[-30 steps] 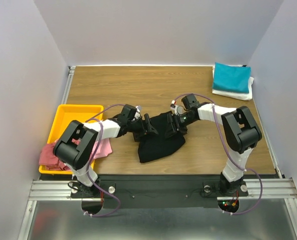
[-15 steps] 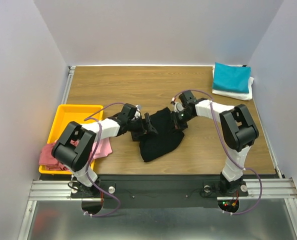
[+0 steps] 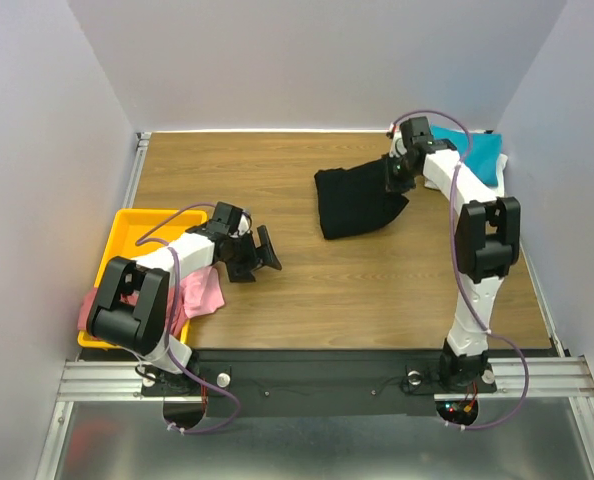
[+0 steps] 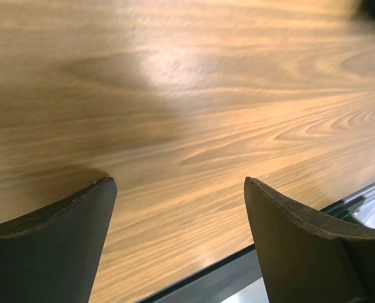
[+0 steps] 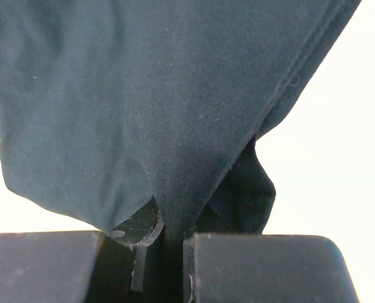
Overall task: Fold and stack the t-shirts
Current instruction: Neatly place the folded tshirt to the corner
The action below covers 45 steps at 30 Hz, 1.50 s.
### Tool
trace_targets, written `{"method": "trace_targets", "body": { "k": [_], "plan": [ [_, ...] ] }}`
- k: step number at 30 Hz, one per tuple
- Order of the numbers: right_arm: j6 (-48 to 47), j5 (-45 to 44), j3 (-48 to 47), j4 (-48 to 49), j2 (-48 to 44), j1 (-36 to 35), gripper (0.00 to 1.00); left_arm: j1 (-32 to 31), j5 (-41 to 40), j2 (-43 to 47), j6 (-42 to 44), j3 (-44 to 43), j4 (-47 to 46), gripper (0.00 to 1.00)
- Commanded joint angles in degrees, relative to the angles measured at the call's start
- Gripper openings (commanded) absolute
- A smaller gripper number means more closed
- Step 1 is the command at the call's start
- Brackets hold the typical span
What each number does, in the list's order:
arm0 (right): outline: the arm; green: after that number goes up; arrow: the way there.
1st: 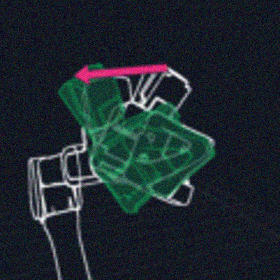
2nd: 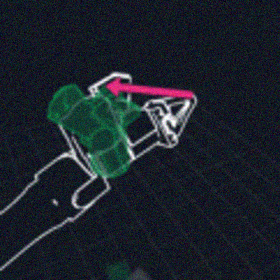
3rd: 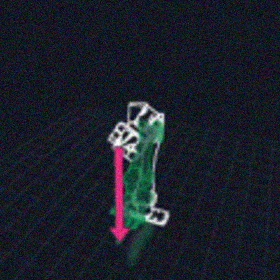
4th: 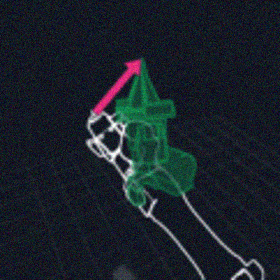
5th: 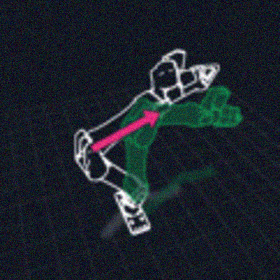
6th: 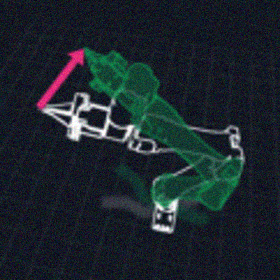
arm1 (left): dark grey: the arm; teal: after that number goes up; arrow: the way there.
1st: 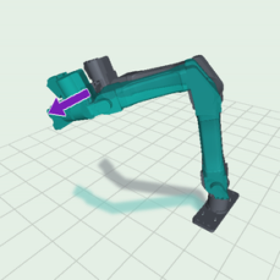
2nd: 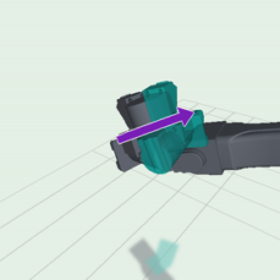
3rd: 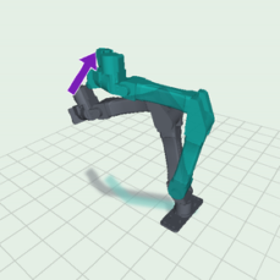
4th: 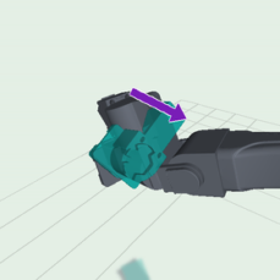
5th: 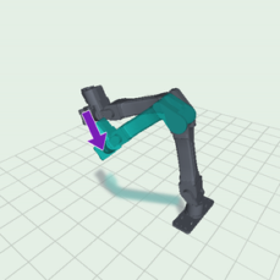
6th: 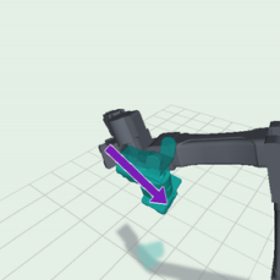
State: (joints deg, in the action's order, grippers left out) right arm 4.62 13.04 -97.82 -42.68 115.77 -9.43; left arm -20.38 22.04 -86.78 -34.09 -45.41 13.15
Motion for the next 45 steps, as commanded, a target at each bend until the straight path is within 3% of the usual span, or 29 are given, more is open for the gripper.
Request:
{"method": "trace_targets", "body": {
  "k": [1,9,16,24,35,45],
  "plan": [
    [-3.7,-5.6,-11.1,-4.5,4.8,2.3,0.0,0.6,0.7,0.7,4.4,-1.4,4.0,0.94],
    [-6.3,-10.7,-35.5,-8.0,15.8,4.6,0.01,0.6,2.4,-3.1,4.1,1.3,2.7,0.94],
    [-4.3,-10.5,-46.5,-7.9,19.8,8.2,0.0,0.6,2.0,-3.4,3.5,2.5,3.6,0.94],
    [1.2,-8.6,-48.6,-4.1,18.1,17.2,0.0,0.6,1.8,-3.9,2.8,4.5,3.6,0.94],
    [6.7,-5.9,-49.1,2.8,18.8,23.8,0.0,0.6,1.2,-4.4,3.1,4.2,4.9,0.94],
    [16.2,5.0,-46.1,8.0,16.5,29.5,0.01,0.5,0.1,-3.4,3.0,6.5,5.2,0.94]
  ]
}}
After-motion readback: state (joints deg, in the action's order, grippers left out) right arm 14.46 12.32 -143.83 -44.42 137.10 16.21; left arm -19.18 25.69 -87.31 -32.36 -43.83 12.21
